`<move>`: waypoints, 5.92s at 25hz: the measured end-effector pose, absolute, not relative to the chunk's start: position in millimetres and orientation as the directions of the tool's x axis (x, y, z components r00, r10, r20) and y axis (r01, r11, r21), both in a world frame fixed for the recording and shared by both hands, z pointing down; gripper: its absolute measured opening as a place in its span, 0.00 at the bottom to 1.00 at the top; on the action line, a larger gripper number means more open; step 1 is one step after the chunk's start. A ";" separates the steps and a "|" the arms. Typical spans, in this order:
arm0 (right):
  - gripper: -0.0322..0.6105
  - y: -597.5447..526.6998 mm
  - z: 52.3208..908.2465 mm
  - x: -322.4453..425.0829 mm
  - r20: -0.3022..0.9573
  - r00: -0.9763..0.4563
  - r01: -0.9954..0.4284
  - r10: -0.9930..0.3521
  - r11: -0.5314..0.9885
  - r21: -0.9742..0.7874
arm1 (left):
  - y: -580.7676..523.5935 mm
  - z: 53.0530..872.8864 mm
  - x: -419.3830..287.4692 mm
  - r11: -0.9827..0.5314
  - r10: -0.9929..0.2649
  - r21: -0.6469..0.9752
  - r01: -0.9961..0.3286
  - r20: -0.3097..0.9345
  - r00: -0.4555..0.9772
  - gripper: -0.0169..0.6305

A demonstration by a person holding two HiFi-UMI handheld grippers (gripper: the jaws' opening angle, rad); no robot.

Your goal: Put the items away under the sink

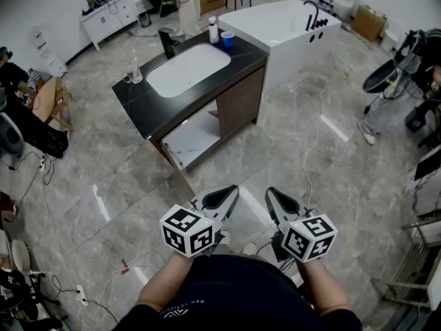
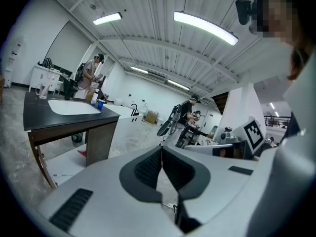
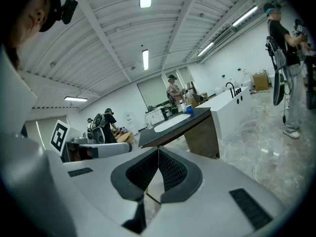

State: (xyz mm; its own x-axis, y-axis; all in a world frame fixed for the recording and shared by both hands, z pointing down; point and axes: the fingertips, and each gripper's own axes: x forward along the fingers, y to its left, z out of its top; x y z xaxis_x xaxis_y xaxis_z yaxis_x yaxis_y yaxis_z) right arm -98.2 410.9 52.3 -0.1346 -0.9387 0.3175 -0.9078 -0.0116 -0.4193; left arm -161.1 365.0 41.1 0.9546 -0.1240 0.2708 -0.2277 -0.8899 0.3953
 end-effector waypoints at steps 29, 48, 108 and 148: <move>0.11 454.5 67.6 -65.3 0.322 -0.152 -0.906 -0.935 0.002 -0.423 | 406.5 56.1 -127.9 -0.892 -0.128 0.380 -0.245 0.307 0.943 0.04; 0.11 367.3 74.9 9.5 0.358 -0.127 -0.912 -0.925 -0.034 -0.410 | 311.6 67.8 -56.9 -0.877 -0.117 0.414 -0.244 0.309 0.944 0.04; 0.11 117.4 78.4 235.7 0.354 -0.421 -0.871 -0.835 0.263 -0.414 | 96.8 68.9 161.4 -0.814 -0.325 0.399 -0.423 0.290 0.900 0.04; 0.11 -109.3 89.0 246.2 0.422 -0.450 -0.866 -0.787 0.269 -0.422 | -135.1 88.8 176.8 -0.791 -0.368 0.385 -0.476 0.322 0.872 0.04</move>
State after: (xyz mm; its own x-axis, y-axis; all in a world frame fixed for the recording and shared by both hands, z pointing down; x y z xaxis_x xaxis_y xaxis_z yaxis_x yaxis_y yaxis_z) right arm 246.2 -109.3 89.0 -0.4503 -0.7867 0.4222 -0.8657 0.2690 -0.4221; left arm 176.8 -135.1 88.8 0.8723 -0.3677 0.3223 -0.4757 -0.7907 0.3853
